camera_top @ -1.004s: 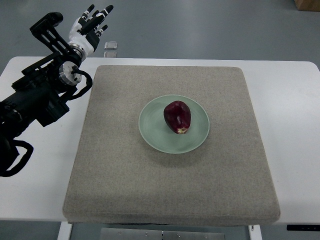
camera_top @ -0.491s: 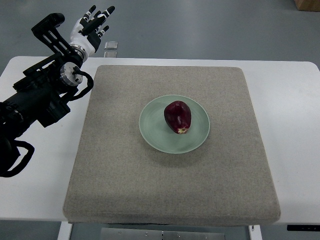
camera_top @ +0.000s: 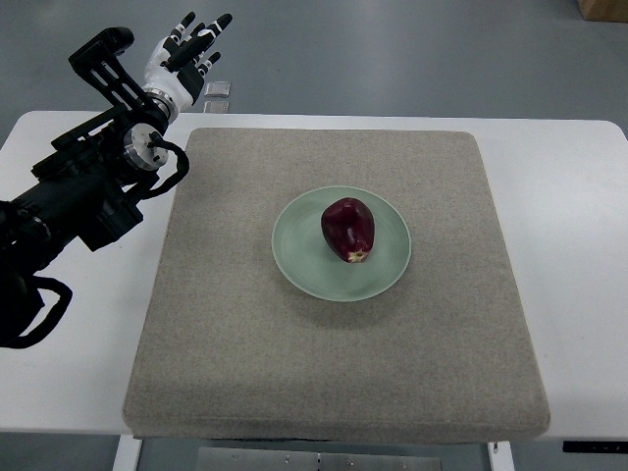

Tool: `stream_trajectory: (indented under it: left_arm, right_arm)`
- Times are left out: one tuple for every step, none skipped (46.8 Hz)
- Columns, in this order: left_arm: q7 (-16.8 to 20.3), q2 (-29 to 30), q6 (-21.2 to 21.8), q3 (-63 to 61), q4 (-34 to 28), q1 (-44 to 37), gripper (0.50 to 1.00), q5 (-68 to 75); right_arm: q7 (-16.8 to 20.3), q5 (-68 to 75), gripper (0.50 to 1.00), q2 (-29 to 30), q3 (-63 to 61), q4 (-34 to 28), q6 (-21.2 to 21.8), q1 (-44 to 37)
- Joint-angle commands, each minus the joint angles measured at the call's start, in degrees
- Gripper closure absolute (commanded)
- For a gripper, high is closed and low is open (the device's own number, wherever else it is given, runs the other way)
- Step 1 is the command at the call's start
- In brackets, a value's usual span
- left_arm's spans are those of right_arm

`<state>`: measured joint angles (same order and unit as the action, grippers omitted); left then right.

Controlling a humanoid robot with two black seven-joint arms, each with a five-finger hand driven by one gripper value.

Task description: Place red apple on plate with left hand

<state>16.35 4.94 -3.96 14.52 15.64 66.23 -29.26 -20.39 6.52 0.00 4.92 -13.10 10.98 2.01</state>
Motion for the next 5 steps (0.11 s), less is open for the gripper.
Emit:
stream_trajectory:
  left_arm:
    - [0.00,-0.02,0.00,0.16,0.09,0.04,0.506,0.00]
    - [0.09,-0.02,0.00,0.16,0.09,0.04,0.506,0.00]
    - [0.00,-0.02,0.00,0.16,0.09,-0.04,0.506,0.00]
    - [0.09,-0.02,0.00,0.16,0.09,-0.04,0.506,0.00]
    - [0.00,-0.02,0.00,0.16,0.09,-0.04,0.506,0.00]
  right_arm:
    - [0.00,0.42,0.536,0.00,-0.26,-0.08,0.01,0.01]
    - [0.00,0.51,0.536,0.00,-0.26,-0.08,0.01,0.01]
    - [0.00,0.51,0.536,0.00,-0.26,-0.08,-0.08,0.01]
    - [0.00,0.51,0.536,0.00,-0.26,-0.08,-0.08,0.01]
    - [0.09,0.42,0.536,0.00,-0.26,-0.08,-0.08,0.01]
